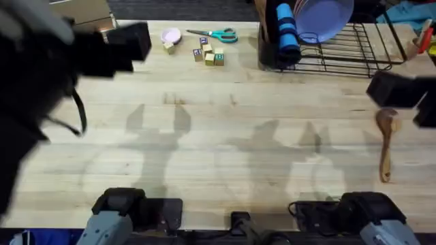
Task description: Pick up the spoon on the table one by one and put them onto the rack
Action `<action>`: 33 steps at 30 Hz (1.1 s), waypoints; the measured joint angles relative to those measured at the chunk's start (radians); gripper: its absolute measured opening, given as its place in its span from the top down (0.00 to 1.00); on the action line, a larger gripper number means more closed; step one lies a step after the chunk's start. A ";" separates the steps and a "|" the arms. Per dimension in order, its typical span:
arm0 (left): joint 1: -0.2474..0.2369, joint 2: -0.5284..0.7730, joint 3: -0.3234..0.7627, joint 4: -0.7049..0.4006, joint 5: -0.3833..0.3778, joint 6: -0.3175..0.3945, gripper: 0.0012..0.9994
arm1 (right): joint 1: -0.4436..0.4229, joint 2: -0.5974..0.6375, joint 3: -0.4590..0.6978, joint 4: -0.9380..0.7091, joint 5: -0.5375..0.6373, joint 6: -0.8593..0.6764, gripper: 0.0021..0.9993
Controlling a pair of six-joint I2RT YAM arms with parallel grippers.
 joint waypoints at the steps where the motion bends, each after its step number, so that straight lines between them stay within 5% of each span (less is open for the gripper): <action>1: 0.000 0.041 0.043 -0.019 0.000 0.005 0.01 | 0.000 0.042 0.039 -0.015 0.000 0.000 0.00; 10: 0.000 0.298 0.295 -0.150 0.000 0.017 0.01 | 0.000 0.293 0.249 -0.088 -0.001 0.000 0.00; 23: 0.000 0.321 0.302 -0.157 0.000 0.017 0.01 | 0.000 0.344 0.255 -0.073 0.005 0.075 0.00; 33: 0.000 0.321 0.302 -0.157 0.000 0.017 0.01 | 0.000 0.344 0.255 -0.119 0.261 0.099 0.00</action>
